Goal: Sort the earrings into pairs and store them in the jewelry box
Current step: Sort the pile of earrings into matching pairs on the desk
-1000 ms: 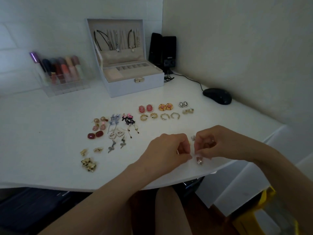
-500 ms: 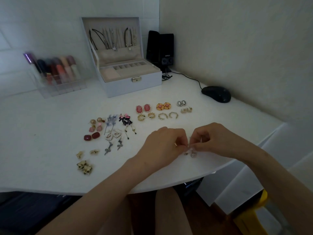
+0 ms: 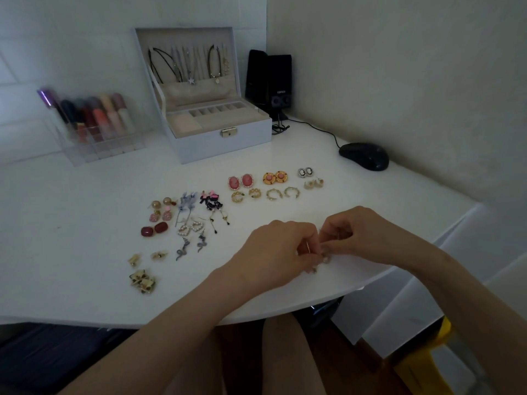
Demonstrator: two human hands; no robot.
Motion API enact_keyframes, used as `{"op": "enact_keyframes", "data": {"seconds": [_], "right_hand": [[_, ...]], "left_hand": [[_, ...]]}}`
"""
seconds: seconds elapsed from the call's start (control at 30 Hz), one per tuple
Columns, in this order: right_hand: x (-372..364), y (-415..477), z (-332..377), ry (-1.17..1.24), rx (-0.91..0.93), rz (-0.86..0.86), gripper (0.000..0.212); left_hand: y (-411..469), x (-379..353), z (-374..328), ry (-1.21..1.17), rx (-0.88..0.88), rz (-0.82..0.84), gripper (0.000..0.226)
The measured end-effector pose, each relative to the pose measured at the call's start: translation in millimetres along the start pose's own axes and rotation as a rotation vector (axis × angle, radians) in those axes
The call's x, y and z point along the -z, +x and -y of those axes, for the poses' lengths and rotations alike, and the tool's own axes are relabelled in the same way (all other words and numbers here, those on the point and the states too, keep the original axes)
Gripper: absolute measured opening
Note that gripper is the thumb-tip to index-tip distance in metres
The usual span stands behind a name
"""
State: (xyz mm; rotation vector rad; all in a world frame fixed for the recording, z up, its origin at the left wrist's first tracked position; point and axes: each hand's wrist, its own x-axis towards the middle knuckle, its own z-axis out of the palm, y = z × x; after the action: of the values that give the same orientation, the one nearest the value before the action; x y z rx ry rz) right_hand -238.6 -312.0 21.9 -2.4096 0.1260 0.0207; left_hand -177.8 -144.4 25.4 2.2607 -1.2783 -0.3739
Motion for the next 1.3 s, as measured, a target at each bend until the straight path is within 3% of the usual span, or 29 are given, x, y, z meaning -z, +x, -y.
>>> {"op": "enact_keyframes", "data": {"seconds": [0.27, 0.53, 0.87, 1.07, 1.3], "right_hand": [[1.2, -0.9, -1.4, -0.02, -0.01, -0.003, 0.011], [2.1, -2.5, -0.2, -0.016, 0.002, -0.009, 0.015], [3.7, -4.6, -1.6, -0.022, -0.012, 0.001, 0.014], [3.7, -4.5, -0.9, -0.008, -0.015, 0.006, 0.013], [3.2, -5.3, -2.1, 0.005, -0.013, 0.005, 0.013]], "left_hand": [[1.2, -0.5, 7.2, 0.255, -0.024, -0.127, 0.007], [-0.7, 6.4, 10.7, 0.333, -0.184, -0.028, 0.014], [9.2, 1.0, 8.2, 0.289, -0.134, -0.153, 0.023], [10.1, 17.7, 12.6, 0.398, -0.174, 0.031, 0.022], [18.1, 4.2, 5.0, 0.478, -0.162, -0.025, 0.035]]}}
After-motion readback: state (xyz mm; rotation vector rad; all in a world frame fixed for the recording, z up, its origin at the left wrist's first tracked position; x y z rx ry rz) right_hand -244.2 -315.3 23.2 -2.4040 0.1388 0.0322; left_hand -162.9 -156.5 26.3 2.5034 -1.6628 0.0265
